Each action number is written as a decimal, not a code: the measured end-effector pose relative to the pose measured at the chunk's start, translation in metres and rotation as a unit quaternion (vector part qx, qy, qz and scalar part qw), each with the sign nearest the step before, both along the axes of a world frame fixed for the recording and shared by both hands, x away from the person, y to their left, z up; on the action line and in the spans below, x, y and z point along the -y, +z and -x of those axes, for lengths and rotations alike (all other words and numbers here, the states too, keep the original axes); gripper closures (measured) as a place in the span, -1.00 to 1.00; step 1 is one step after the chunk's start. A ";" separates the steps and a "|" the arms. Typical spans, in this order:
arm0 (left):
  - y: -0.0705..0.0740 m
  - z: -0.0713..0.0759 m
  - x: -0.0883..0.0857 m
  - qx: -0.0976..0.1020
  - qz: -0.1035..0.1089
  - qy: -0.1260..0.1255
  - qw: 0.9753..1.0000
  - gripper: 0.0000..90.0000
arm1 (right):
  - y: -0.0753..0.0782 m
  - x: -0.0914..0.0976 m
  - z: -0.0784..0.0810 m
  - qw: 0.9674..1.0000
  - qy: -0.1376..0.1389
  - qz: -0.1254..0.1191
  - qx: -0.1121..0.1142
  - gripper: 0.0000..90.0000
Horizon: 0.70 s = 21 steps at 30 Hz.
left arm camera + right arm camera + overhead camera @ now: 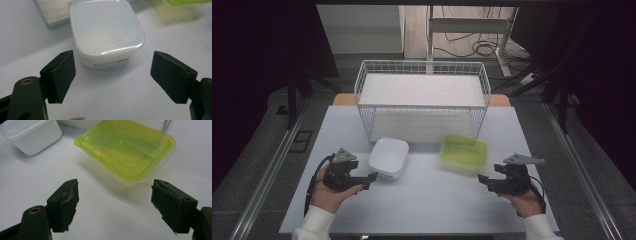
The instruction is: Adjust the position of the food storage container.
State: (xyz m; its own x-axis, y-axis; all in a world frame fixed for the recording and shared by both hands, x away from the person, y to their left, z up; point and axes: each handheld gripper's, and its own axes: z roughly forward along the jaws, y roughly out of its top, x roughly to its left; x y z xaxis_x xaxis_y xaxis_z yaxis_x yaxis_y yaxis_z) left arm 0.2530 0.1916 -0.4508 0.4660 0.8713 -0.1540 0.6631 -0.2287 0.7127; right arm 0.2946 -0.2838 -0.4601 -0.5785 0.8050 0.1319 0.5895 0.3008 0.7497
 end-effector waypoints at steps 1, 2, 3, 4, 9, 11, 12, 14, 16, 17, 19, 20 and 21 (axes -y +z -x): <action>0.000 -0.001 0.001 0.000 0.000 -0.001 1.000 -0.56 | 0.001 0.000 0.001 1.000 -0.001 0.005 0.001 -0.51; 0.000 -0.002 0.003 0.000 0.000 -0.002 1.000 -0.56 | 0.001 0.001 0.002 1.000 -0.001 0.008 0.003 -0.51; 0.000 -0.002 0.003 0.000 0.000 -0.002 1.000 -0.56 | 0.001 0.001 0.002 1.000 -0.001 0.008 0.003 -0.51; 0.001 -0.002 0.004 -0.001 0.000 -0.004 1.000 -0.56 | 0.002 0.003 0.004 1.000 -0.005 0.005 0.002 -0.51; -0.002 0.001 0.007 -0.004 -0.007 -0.010 1.000 -0.56 | 0.005 0.007 0.003 1.000 -0.015 -0.006 -0.002 -0.47; -0.002 0.003 0.007 -0.003 -0.005 -0.010 1.000 -0.56 | 0.006 0.006 0.002 1.000 -0.017 -0.011 -0.002 -0.46; -0.001 0.003 0.006 -0.002 -0.005 -0.008 1.000 -0.56 | 0.007 0.003 0.001 1.000 -0.016 -0.017 -0.006 -0.43; 0.003 0.005 0.005 0.004 0.002 -0.005 1.000 -0.56 | 0.008 -0.001 0.002 1.000 -0.014 -0.011 -0.008 -0.42; 0.004 0.007 0.006 0.006 0.004 -0.007 1.000 -0.57 | 0.009 -0.004 0.004 1.000 -0.009 -0.006 -0.007 -0.39; 0.005 0.009 0.006 0.007 0.004 -0.009 1.000 -0.57 | 0.010 -0.005 0.004 1.000 -0.008 -0.004 -0.007 -0.38; 0.003 0.009 0.007 0.004 0.005 -0.012 1.000 -0.57 | 0.011 -0.006 0.005 1.000 -0.009 0.000 -0.009 -0.34; 0.003 0.009 0.007 0.004 0.005 -0.012 1.000 -0.57 | 0.011 -0.006 0.005 1.000 -0.009 0.000 -0.009 -0.34; 0.002 0.009 0.008 0.001 0.004 -0.012 1.000 -0.57 | 0.011 -0.007 0.004 1.000 -0.010 0.002 -0.009 -0.32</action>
